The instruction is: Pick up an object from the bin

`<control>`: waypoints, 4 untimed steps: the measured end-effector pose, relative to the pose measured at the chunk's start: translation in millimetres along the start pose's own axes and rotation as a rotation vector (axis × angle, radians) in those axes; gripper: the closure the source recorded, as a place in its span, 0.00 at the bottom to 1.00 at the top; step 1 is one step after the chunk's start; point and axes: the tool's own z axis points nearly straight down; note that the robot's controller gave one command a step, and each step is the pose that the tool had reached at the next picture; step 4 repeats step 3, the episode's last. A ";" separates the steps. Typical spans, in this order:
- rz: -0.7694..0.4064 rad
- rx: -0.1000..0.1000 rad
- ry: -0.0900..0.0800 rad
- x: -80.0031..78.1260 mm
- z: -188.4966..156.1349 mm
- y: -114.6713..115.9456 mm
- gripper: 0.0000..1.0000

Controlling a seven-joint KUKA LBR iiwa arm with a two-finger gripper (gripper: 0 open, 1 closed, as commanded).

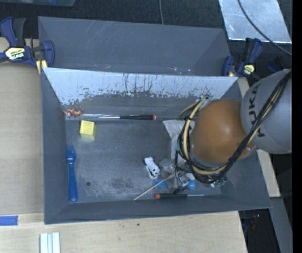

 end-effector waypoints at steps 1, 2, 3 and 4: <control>0.000 0.000 0.000 0.0 -0.2 0.0 1.00; 0.002 -0.003 0.005 1.6 -21.1 1.0 1.00; 0.003 -0.004 0.006 1.4 -53.9 1.0 1.00; 0.003 -0.004 0.006 1.4 -53.9 1.0 1.00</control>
Offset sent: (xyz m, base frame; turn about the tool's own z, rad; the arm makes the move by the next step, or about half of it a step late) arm -0.0001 0.0001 0.0514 0.0002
